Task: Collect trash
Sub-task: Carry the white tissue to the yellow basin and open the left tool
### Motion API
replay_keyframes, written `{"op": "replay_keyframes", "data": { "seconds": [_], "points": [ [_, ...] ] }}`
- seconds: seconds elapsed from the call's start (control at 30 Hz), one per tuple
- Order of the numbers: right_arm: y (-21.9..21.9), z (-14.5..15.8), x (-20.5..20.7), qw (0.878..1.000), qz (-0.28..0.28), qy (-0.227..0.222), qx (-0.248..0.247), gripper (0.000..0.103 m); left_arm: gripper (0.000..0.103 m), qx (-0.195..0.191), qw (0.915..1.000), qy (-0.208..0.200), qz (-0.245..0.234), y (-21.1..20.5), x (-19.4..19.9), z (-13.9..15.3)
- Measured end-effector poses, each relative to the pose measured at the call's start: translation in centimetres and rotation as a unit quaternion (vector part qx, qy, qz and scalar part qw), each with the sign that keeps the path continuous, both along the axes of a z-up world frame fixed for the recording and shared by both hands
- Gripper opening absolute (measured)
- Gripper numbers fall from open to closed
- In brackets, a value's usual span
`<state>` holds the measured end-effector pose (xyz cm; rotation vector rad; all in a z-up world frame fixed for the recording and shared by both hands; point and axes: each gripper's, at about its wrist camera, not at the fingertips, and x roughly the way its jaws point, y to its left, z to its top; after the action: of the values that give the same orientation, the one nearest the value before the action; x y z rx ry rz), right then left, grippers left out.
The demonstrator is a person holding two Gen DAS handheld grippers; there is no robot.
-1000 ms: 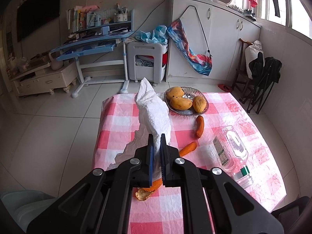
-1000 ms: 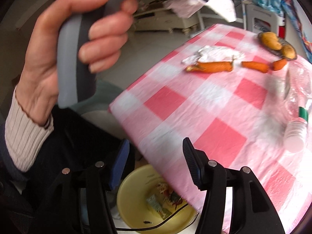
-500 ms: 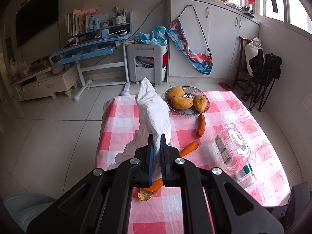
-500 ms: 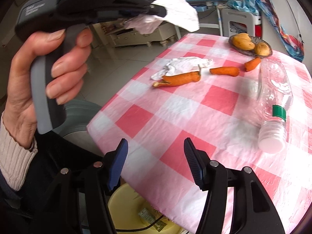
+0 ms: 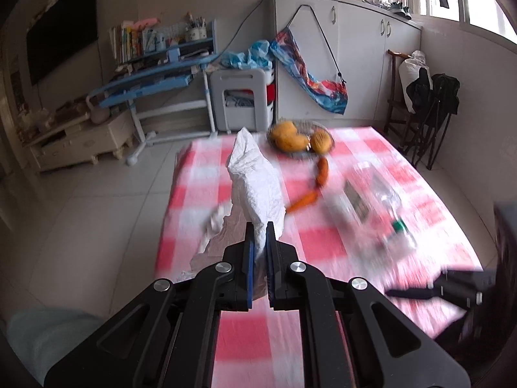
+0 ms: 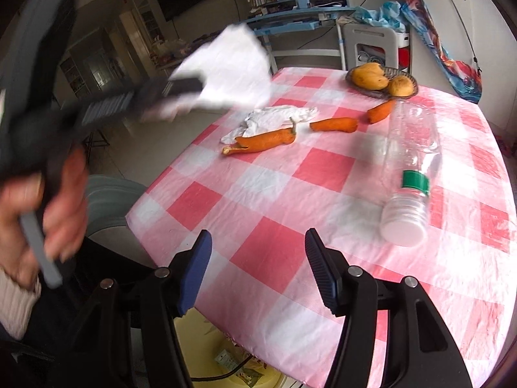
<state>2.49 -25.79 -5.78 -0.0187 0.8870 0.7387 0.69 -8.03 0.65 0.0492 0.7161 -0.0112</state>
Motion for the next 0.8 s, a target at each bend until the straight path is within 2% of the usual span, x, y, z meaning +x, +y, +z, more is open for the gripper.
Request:
{"op": "replay_keyframes", "data": {
  "seconds": [0.4,0.57,0.67,0.73,0.8],
  "points": [
    [0.1,0.9,-0.5,1.0,0.005,0.006,0.025,0.058,0.006,-0.035,0.9966,0.075,-0.003,-1.0,-10.3,-4.4],
    [0.5,0.7,-0.7,1.0,0.011,0.009,0.02,0.058,0.006,-0.027,0.9923,0.12,-0.015,-2.4,-12.9,-6.9],
    [0.7,0.5,-0.9,1.0,0.015,0.008,0.015,0.059,0.015,-0.02,0.9873,0.155,-0.027,-3.1,-13.4,-8.1],
    [0.7,0.5,-1.0,1.0,0.014,0.009,0.013,0.059,0.036,-0.011,0.9882,0.151,-0.021,-3.3,-13.9,-8.0],
    [0.6,0.4,-1.0,1.0,0.013,0.009,0.012,0.059,0.049,-0.011,0.9899,0.141,-0.011,-3.2,-14.3,-7.7]
  ]
}}
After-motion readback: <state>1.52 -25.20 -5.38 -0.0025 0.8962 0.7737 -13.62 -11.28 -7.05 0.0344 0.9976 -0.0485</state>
